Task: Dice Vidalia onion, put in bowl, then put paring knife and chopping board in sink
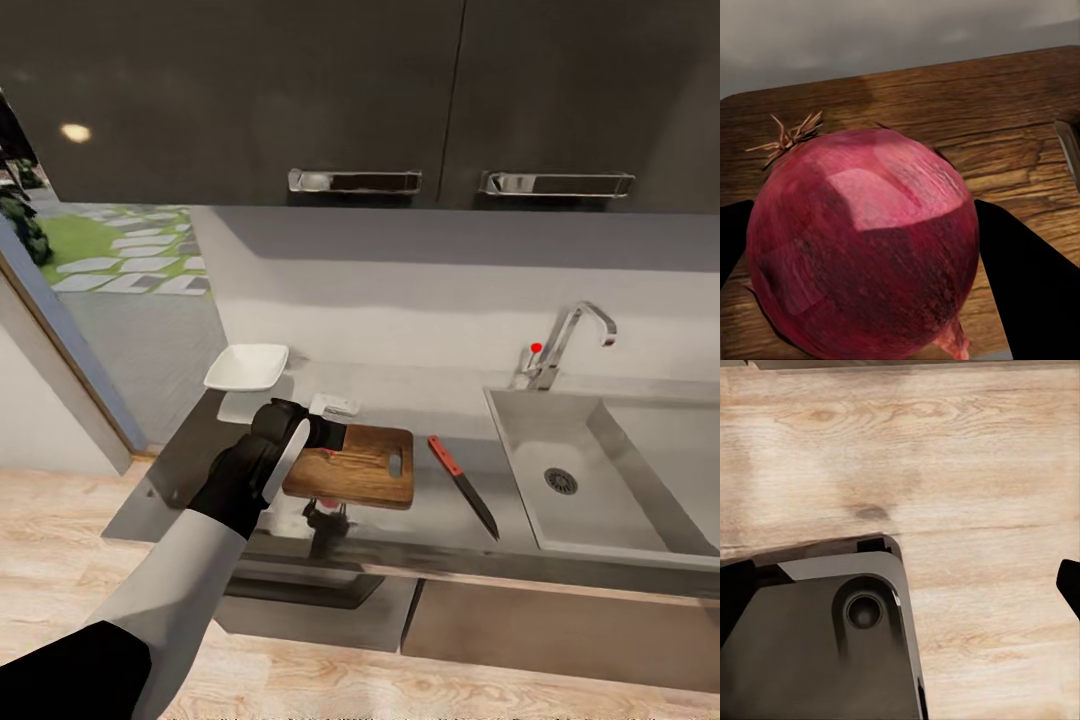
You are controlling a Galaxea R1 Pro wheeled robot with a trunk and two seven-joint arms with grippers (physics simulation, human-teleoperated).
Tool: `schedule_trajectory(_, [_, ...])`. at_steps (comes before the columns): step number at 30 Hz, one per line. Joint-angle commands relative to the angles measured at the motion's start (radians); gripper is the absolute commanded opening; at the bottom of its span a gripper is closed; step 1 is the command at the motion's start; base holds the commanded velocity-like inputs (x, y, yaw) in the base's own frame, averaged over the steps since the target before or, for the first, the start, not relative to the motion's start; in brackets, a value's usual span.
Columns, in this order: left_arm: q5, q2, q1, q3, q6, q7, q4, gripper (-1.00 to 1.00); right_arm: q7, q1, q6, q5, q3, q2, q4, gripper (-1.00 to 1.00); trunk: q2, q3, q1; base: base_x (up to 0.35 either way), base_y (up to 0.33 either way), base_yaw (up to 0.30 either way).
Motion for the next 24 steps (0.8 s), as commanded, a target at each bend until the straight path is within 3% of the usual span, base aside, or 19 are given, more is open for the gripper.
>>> schedule_trajectory(1, [0.006, 0.000, -0.001, -0.001, 0.004, 0.004, -0.001, -1.00, -0.003, -0.001, -0.002, -0.006, 0.009, 0.000, 0.000, 1.00, -0.002, -0.003, 0.000, 0.000, 0.000, 0.000])
schedule_trajectory(8, [0.006, 0.000, -0.001, -0.002, 0.004, 0.004, -0.001, -1.00, -0.004, 0.000, -0.004, -0.006, 0.009, -0.001, 0.000, 1.00, -0.002, -0.007, 0.000, 0.000, 0.000, 0.000])
schedule_trajectory(17, [0.006, 0.000, -0.001, -0.037, 0.003, 0.004, 0.001, -1.00, -0.004, -0.001, -0.004, -0.006, 0.009, -0.001, 0.000, 1.00, -0.002, -0.007, 0.000, 0.000, 0.000, 0.000])
schedule_trajectory(24, [0.006, -0.001, -0.001, -0.044, 0.003, 0.004, 0.007, -1.00, -0.004, -0.001, -0.004, -0.006, 0.009, -0.001, 0.000, 1.00, -0.002, -0.007, 0.000, 0.000, 0.000, 0.000])
